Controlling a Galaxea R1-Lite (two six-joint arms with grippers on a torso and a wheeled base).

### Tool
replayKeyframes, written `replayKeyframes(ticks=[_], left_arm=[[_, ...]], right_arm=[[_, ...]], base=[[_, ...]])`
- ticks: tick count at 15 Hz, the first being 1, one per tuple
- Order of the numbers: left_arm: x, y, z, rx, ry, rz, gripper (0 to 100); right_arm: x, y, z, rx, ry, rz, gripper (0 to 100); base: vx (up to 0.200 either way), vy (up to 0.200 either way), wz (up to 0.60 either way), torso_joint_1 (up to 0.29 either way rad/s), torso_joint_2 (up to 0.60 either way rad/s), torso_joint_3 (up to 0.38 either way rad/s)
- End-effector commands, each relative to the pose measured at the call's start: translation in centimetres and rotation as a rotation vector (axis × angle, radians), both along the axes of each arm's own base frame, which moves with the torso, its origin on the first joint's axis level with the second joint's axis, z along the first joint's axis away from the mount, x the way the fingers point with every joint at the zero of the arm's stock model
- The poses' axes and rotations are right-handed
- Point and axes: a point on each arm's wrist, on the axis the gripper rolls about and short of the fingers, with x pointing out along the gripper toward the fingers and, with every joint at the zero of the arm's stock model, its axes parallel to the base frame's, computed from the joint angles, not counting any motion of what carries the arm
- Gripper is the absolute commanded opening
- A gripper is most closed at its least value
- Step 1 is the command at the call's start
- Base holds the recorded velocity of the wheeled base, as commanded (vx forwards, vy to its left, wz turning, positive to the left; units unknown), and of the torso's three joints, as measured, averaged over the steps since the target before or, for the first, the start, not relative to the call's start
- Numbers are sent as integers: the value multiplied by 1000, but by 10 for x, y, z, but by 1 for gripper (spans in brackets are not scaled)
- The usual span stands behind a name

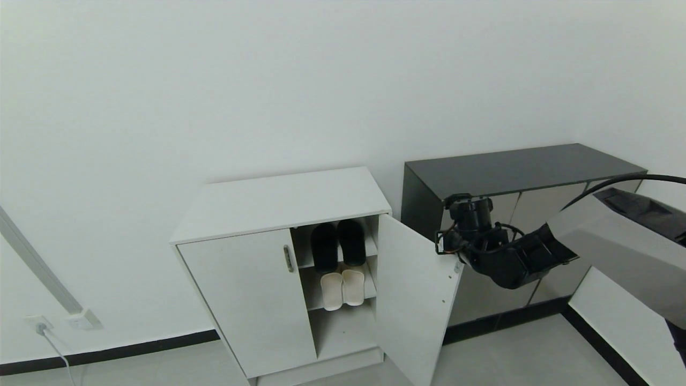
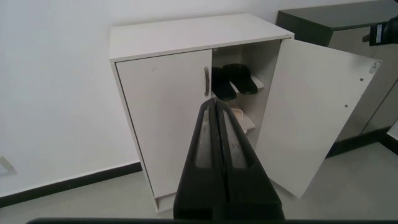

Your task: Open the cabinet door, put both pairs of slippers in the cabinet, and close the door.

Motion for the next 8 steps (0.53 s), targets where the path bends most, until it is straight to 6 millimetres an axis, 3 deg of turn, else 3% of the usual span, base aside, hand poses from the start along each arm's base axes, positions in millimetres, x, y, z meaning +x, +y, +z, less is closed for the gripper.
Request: replayKeyframes(ticks=[1, 8], left_arm=[[0, 0, 0, 0, 0, -1, 0], [0, 0, 0, -1, 0, 0, 0]], right_arm=[[0, 0, -6, 0, 15, 11, 0], [2, 1, -20, 13, 48, 15, 0]], base=[[0, 0, 0, 0, 0, 0], [0, 0, 0, 0, 0, 0]])
